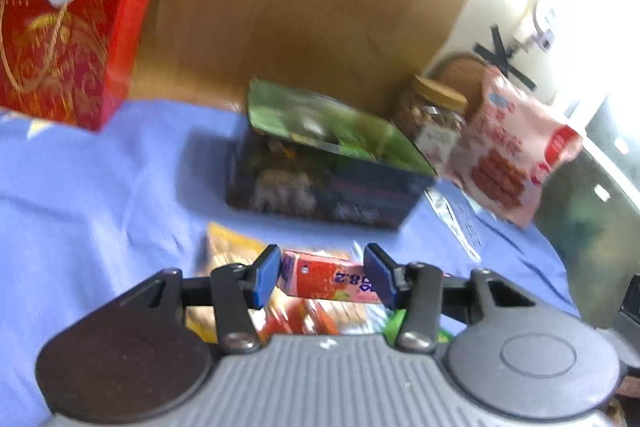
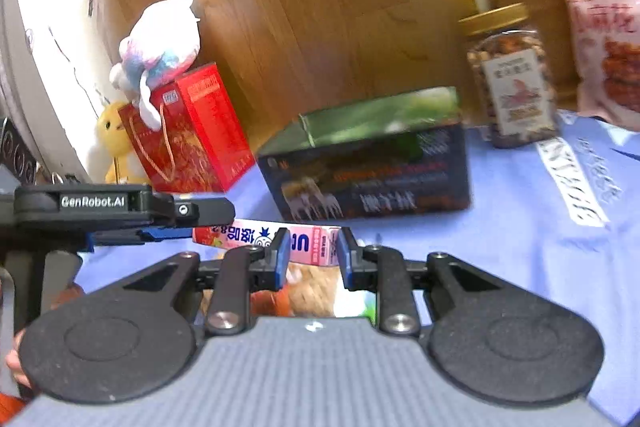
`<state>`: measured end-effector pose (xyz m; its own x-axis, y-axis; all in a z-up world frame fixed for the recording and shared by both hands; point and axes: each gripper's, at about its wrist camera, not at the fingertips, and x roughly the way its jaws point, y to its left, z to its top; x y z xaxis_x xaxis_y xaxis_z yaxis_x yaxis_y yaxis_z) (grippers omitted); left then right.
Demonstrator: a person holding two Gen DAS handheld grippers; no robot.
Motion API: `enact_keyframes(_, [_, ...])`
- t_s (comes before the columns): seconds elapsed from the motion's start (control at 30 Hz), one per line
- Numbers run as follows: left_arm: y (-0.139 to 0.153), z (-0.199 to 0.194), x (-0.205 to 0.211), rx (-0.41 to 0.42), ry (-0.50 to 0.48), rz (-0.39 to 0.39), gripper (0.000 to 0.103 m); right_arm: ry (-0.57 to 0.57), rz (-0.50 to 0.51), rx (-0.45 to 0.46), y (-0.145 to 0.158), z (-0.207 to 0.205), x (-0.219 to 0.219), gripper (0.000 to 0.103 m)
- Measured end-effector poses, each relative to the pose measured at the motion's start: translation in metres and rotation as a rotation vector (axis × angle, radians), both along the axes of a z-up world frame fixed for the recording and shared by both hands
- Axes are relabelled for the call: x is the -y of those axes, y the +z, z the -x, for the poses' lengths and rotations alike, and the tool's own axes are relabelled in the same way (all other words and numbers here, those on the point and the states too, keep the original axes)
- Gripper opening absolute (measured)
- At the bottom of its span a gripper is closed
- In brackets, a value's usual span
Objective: Organize snacks
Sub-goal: 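Grasp the pink UHA candy box with the left tool, then lower the pink candy box into the tin box and release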
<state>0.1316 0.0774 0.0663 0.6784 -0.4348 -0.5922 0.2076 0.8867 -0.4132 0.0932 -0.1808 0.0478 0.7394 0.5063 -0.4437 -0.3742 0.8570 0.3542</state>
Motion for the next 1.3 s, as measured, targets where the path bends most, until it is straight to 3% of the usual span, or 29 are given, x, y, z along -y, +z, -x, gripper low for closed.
enact_keyframes(0.23, [-0.032, 0.024, 0.023, -0.016, -0.022, -0.068, 0.055, 0.009, 0.051, -0.013, -0.019, 0.026, 0.004, 0.03])
enact_keyframes(0.3, [-0.032, 0.028, 0.025, -0.006, -0.023, -0.083, 0.056, 0.019, 0.06, 0.004, -0.02, 0.03, 0.003, 0.032])
enact_keyframes(0.37, [-0.03, 0.029, 0.026, -0.016, -0.026, -0.081, 0.065, 0.032, 0.087, 0.029, -0.02, 0.035, 0.0, 0.035])
enact_keyframes(0.57, [-0.032, 0.036, 0.024, -0.045, -0.028, -0.079, 0.078, 0.075, 0.164, 0.076, -0.024, 0.041, -0.01, 0.036])
enact_keyframes(0.87, [-0.031, 0.045, -0.008, -0.093, 0.014, 0.036, 0.076, 0.085, 0.194, 0.093, -0.028, 0.042, -0.013, 0.036])
enact_keyframes(0.93, [-0.03, 0.046, -0.016, -0.105, 0.026, 0.063, 0.076, 0.086, 0.211, 0.101, -0.027, 0.043, -0.015, 0.041])
enact_keyframes(1.0, [-0.03, 0.048, -0.024, -0.109, 0.036, 0.094, 0.075, 0.086, 0.219, 0.117, -0.026, 0.044, -0.015, 0.054])
enact_keyframes(1.1, [-0.031, 0.048, -0.026, -0.118, 0.022, 0.118, 0.072, 0.105, 0.231, 0.138, -0.024, 0.044, -0.017, 0.054])
enact_keyframes(1.13, [-0.033, 0.047, -0.023, -0.125, 0.009, 0.113, 0.067, 0.115, 0.238, 0.139, -0.025, 0.043, -0.019, 0.054])
enact_keyframes(1.2, [-0.04, 0.043, -0.014, -0.152, -0.021, 0.099, 0.052, 0.141, 0.25, 0.123, -0.028, 0.041, -0.024, 0.049])
enact_keyframes(1.3, [-0.04, 0.044, -0.002, -0.14, -0.012, 0.029, 0.05, 0.113, 0.288, 0.14, -0.029, 0.043, -0.028, 0.035])
